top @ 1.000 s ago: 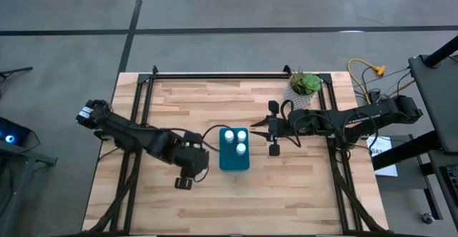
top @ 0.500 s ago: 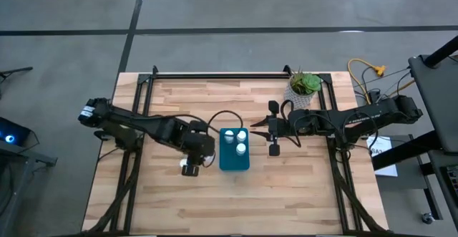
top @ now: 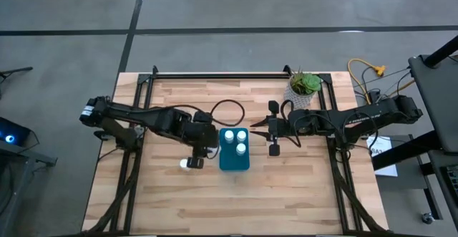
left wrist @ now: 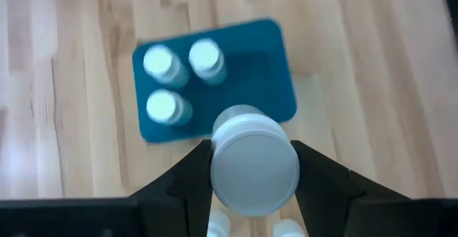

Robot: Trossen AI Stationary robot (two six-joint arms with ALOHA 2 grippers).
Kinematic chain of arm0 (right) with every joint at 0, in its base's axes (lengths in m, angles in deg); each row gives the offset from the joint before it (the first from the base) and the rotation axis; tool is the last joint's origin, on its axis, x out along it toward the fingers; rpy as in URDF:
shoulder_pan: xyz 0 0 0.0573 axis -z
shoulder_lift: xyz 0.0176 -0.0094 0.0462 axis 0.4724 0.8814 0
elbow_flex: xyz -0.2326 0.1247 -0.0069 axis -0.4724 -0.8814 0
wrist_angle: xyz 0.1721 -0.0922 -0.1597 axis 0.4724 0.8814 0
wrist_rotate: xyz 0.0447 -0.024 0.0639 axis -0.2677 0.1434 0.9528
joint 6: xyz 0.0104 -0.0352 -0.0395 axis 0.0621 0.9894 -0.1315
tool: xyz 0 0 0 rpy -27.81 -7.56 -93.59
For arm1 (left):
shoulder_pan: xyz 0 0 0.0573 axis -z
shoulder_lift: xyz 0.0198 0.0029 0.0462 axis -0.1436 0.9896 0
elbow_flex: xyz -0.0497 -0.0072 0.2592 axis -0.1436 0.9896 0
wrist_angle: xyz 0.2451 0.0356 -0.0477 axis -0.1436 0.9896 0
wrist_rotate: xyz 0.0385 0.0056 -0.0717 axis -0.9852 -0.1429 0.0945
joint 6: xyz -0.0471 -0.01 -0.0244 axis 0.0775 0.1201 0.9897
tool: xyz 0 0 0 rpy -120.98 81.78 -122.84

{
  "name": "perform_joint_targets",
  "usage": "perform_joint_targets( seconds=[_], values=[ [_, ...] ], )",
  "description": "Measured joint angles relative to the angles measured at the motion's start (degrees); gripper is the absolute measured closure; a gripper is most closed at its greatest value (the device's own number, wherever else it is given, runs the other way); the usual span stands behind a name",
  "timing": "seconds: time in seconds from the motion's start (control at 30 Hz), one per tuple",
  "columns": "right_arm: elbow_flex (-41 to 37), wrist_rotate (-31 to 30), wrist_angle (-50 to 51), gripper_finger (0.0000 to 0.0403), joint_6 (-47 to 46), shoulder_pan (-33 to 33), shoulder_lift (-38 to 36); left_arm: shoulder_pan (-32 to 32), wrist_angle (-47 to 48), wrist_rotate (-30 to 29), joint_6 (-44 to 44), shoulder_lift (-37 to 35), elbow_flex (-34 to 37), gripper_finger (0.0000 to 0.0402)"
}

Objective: Pick and place pill bottles into a basket
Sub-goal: Put the medicine bottle in the blue bin

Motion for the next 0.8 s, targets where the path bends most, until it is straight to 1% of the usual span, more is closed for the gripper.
perform_joint_targets(
  seconds=[0.17,0.63,0.8],
  values=[
    [0.00,-0.02,-0.26,0.0330,-2.13,0.00,-0.02,-0.02,-0.35,-0.04,-0.66,-0.02,-2.43,0.0257],
    [0.00,0.01,-0.26,0.0328,-14.49,-0.01,-0.02,0.11,-0.15,0.20,-0.33,-0.07,-2.43,0.0257],
    [0.00,0.02,-0.27,0.0333,-14.24,-0.01,-0.02,0.15,-0.23,0.25,-0.93,-0.24,-2.62,0.0257]
  ],
)
